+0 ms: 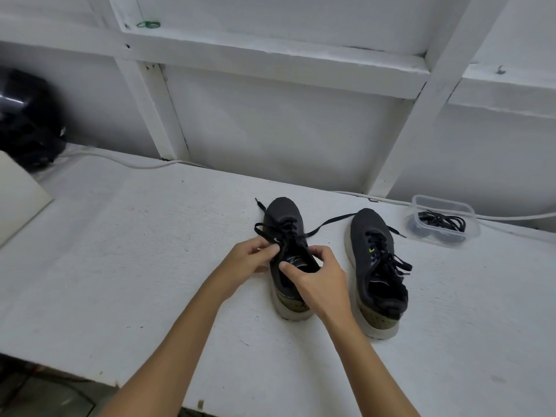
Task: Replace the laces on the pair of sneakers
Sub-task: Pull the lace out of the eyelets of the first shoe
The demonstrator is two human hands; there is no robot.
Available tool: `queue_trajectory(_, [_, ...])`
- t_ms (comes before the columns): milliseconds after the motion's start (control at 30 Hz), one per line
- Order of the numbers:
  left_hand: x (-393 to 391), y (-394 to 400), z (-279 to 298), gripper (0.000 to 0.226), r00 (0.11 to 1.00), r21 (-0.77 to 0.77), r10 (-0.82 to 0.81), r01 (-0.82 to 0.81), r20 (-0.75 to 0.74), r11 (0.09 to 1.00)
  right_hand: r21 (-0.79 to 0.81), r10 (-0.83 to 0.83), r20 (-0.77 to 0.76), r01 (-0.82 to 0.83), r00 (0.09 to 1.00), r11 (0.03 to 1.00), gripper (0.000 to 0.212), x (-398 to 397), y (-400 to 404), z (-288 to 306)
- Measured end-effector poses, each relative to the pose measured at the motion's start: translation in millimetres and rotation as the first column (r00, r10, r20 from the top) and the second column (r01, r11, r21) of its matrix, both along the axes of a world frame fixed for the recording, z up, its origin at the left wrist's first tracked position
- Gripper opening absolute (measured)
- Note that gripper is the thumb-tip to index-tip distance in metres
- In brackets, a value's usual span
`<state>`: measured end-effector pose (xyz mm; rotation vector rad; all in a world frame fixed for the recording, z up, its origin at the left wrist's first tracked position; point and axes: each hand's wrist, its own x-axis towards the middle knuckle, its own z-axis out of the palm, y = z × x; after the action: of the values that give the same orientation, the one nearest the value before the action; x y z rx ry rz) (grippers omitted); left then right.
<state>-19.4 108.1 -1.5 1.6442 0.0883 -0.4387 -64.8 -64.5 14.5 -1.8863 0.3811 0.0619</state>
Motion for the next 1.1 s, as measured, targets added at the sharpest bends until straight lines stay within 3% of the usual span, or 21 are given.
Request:
queue_trajectory(100, [2.1, 1.9, 1.1, 0.01, 0.995, 0.058, 0.031, -0.037, 0.097, 0.998, 0.0, 0.004, -0.003, -0.004, 1.0, 1.0, 0.05, -0.7, -0.6, -0.5])
queue_trajectory(200, [10.9, 5.8, 10.7, 0.013, 0.97, -0.07, 0.231, -0.226, 0.072, 0.972, 0.004, 0.012, -0.009, -0.012, 1.0, 1.0, 0.052, -1.1, 0.1, 1.6])
queue_trajectory(400, [7.7, 11.9, 10.7, 0.016, 0.997, 0.096, -0.08, 0.081, -0.018, 0.992, 0.008, 0.01, -0.019, -0.01, 1.0, 1.0, 0.048, -0.9, 0.5, 2.6])
queue_trajectory(600, [7.0, -2.9, 6.8, 0.006, 0.992, 0.166, -0.01, -0.011, 0.123, 0.986, 0.017, 0.009, -0.026, -0.008, 1.0, 1.0, 0.046, -0.2, -0.6, 1.1])
queue_trajectory(667, [11.1, -2.3, 7.9, 0.009, 0.972, 0.034, 0.207, -0.212, 0.109, 0.977, 0.012, 0.009, -0.036, -0.009, 0.999, 1.0, 0.046, 0.5, -0.7, 2.1])
queue_trajectory(733, [15.4, 1.4, 10.3, 0.012, 0.869, -0.185, 0.495, -0.489, -0.019, 0.852, 0.006, 0.016, -0.04, -0.016, 0.999, 1.0, 0.046, 1.1, -0.2, 2.4])
queue_trajectory(767, [16.2, 4.9, 10.0, 0.013, 0.826, -0.23, 0.558, -0.559, -0.073, 0.797, 0.003, 0.017, -0.038, -0.017, 0.999, 1.0, 0.045, 0.8, 0.0, 1.5])
queue_trajectory(833, [12.7, 9.6, 6.6, 0.016, 0.875, -0.201, 0.471, -0.483, -0.11, 0.852, 0.003, 0.01, -0.037, -0.01, 0.999, 1.0, 0.044, -0.4, 0.7, 0.3])
queue_trajectory(900, [3.7, 6.7, 4.8, 0.023, 0.979, -0.12, 0.18, -0.191, -0.096, 0.974, -0.007, 0.002, -0.029, -0.002, 1.0, 1.0, 0.045, -0.7, 0.9, -0.7])
queue_trajectory(967, [-1.9, 2.4, 4.3, 0.023, 0.999, -0.029, -0.026, 0.025, -0.039, 0.999, -0.025, 0.01, -0.016, -0.011, 1.0, 1.0, 0.047, -0.6, 1.0, -0.9])
queue_trajectory(1100, [4.9, 1.1, 7.7, 0.015, 0.999, 0.016, -0.019, 0.018, 0.039, 1.0, -0.037, 0.023, -0.004, -0.023, 1.0, 0.999, 0.042, -0.6, -0.2, -1.1])
